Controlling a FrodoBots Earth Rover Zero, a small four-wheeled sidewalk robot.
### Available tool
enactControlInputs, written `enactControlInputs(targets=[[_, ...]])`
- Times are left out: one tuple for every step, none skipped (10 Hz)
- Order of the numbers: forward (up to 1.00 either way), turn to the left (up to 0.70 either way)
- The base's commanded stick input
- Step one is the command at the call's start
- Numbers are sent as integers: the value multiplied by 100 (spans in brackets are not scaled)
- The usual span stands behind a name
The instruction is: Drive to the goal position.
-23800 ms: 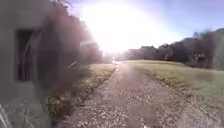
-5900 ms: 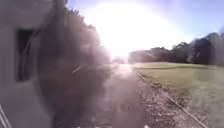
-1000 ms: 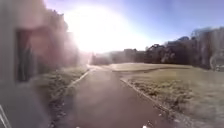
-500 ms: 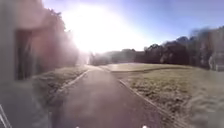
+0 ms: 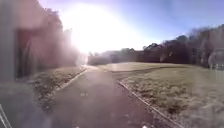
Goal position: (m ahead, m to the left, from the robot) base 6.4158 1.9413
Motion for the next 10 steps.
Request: enactControlInputs(targets=[[70,0],[70,0],[70,0],[70,0],[70,0],[70,0],[70,0],[70,0],[70,0],[70,0]])
